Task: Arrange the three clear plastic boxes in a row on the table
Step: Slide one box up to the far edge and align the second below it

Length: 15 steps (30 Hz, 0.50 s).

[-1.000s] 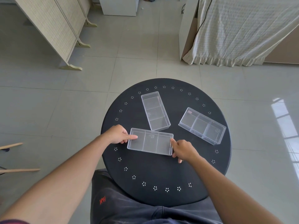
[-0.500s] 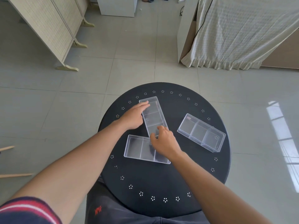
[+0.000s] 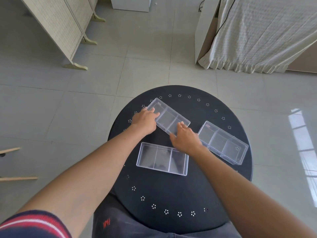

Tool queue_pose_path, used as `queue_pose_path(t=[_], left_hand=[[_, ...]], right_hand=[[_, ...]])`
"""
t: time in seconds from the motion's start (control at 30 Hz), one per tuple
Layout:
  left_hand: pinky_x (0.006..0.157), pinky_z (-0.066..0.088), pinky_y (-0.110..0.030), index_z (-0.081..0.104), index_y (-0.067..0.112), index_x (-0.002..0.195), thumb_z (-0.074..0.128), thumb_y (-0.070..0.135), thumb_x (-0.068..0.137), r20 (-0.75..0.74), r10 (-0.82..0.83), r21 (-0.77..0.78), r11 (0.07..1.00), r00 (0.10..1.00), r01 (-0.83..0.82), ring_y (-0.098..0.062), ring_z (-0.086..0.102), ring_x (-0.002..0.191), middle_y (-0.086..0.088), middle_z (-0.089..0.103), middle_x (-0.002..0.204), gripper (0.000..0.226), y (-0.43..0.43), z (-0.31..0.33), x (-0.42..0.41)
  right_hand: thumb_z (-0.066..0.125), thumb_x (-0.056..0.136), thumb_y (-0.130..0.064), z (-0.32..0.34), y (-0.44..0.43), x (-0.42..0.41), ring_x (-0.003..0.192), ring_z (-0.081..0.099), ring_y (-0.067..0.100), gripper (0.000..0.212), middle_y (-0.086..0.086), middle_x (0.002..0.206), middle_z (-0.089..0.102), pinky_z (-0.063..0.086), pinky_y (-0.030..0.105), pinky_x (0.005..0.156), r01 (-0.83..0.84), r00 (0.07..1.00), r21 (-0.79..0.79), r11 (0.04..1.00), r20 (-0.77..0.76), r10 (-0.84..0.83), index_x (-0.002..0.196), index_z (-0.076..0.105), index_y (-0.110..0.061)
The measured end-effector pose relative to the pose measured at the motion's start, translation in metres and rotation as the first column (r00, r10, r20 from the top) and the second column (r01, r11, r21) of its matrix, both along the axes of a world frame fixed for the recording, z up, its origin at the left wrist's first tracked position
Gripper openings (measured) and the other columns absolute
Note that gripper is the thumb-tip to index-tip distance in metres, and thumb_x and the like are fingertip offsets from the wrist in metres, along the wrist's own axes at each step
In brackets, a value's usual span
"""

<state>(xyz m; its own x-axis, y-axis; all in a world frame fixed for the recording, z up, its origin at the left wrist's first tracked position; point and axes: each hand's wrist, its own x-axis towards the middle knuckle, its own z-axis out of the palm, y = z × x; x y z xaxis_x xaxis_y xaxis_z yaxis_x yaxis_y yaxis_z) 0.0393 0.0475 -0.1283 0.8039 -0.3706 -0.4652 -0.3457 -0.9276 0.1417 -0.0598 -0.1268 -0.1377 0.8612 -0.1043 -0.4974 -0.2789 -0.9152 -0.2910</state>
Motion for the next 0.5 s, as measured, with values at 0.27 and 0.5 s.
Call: queue_pose_path(t=[0.27,0.5], left_hand=[[0.108,0.055,-0.053,0.023,0.036,0.171,0.046,0.020,0.109,-0.004,0.077,0.007,0.997,0.997,-0.077,-0.032,0.027,0.164,0.008,0.013,0.182,0.068,0.034,-0.013,0.010],[0.114,0.051,-0.052,0.017,0.035,0.173,0.044,0.025,0.108,-0.025,0.113,-0.005,0.994,0.993,-0.113,-0.032,0.022,0.166,0.009,0.006,0.182,0.071,0.040,-0.013,0.020]], right_hand=[[0.042,0.107,-0.057,0.004,-0.006,0.058,0.161,0.033,0.029,0.077,-0.005,0.183,0.012,0.034,0.064,0.121,-0.101,0.995,-0.027,0.995,-0.024,0.100,0.170,0.028,-0.015],[0.043,0.108,-0.061,-0.001,-0.001,0.092,0.169,0.012,0.022,0.085,-0.005,0.184,0.001,0.028,0.066,0.125,-0.131,0.990,-0.030,0.991,-0.049,0.130,0.173,0.018,-0.014]])
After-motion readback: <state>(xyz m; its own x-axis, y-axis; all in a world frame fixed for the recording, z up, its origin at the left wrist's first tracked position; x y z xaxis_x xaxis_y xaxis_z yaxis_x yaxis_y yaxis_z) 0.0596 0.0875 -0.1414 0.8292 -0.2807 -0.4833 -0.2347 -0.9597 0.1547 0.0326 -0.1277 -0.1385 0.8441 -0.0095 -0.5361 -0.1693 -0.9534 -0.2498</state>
